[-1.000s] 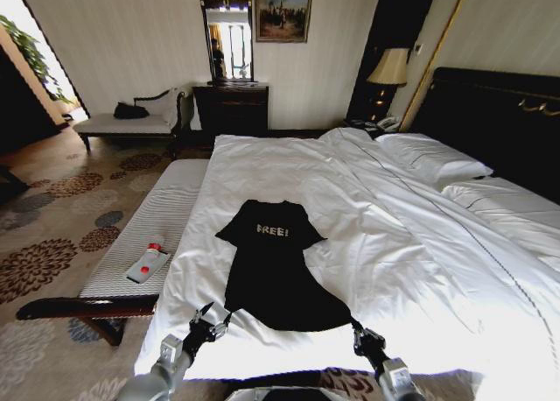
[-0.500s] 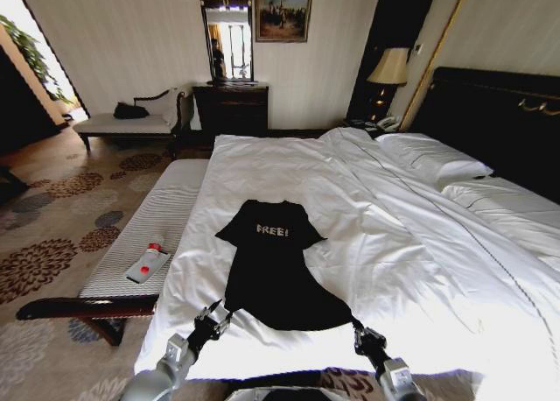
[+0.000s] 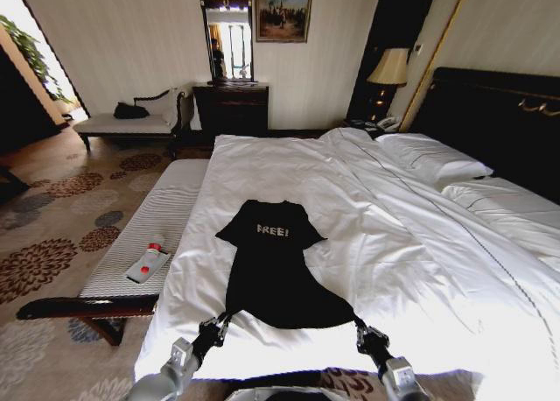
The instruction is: Fold the clothes on the bed.
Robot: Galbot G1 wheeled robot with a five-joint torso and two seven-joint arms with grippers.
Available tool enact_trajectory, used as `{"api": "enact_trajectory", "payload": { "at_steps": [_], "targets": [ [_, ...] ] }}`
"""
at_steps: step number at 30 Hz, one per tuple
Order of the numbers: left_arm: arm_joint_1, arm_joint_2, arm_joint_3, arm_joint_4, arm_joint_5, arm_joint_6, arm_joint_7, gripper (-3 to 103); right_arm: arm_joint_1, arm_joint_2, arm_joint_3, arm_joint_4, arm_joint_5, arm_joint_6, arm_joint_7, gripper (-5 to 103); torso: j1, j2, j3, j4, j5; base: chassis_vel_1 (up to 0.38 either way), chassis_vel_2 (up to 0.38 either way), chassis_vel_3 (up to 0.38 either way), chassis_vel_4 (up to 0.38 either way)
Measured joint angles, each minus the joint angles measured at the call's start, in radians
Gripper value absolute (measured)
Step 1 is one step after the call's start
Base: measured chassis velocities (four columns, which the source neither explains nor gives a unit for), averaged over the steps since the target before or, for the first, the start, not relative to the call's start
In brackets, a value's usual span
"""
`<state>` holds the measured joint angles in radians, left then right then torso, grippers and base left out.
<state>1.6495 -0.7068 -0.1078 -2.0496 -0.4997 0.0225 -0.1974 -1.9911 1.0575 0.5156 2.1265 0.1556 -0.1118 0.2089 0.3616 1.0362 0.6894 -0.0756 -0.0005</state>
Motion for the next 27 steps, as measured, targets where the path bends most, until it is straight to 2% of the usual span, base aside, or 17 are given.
{"api": "enact_trajectory", "payload": {
  "at_steps": [4, 7, 16, 19, 23, 24, 27],
  "targets": [
    [-0.01, -0.006, 0.0, -0.007, -0.013, 0.004, -0.014, 0, -0.001, -0.001, 0.0, 0.001, 0.0, 0.0, 0.0, 0, 0.0, 0.0, 0.0, 0.0, 0.0, 0.0, 0.0, 0.0, 0.0],
    [-0.018, -0.014, -0.007, -0.026, -0.051, 0.022, -0.031, 0, -0.001, -0.003, 0.002, -0.002, 0.0, 0.001, 0.001, 0, 0.0, 0.0, 0.0, 0.0, 0.0, 0.0, 0.0, 0.0, 0.0],
    [0.034, -0.009, -0.043, -0.049, -0.058, 0.026, -0.034, 0, 0.005, -0.001, -0.002, -0.004, -0.001, 0.002, 0.001, 0, 0.0, 0.0, 0.0, 0.0, -0.0001, 0.0, 0.0, 0.0, 0.0],
    [0.068, -0.007, -0.066, -0.083, -0.062, 0.036, -0.048, 0, 0.007, -0.004, -0.001, -0.004, 0.0, 0.002, 0.001, 0, 0.0, 0.0, 0.0, 0.0, -0.0001, 0.0, 0.0, 0.0, 0.0],
    [0.148, -0.006, -0.113, -0.206, -0.074, 0.056, -0.104, 0, 0.017, -0.015, 0.013, 0.005, 0.022, -0.001, 0.001, 0, 0.0, 0.0, 0.0, 0.0001, 0.0001, 0.0, 0.0, 0.0, 0.0],
    [0.148, -0.006, -0.113, -0.206, -0.074, 0.056, -0.104, 0, 0.017, -0.015, 0.013, 0.005, 0.022, -0.001, 0.001, 0, 0.0, 0.0, 0.0, 0.0001, 0.0001, 0.0, 0.0, 0.0, 0.0],
    [0.191, -0.013, -0.144, -0.297, -0.115, 0.095, -0.151, 0, 0.019, -0.025, 0.027, 0.027, 0.054, -0.013, 0.001, 0, 0.0, 0.0, 0.0, 0.0, 0.0, 0.0, 0.0, 0.0, 0.0]
  ]
}}
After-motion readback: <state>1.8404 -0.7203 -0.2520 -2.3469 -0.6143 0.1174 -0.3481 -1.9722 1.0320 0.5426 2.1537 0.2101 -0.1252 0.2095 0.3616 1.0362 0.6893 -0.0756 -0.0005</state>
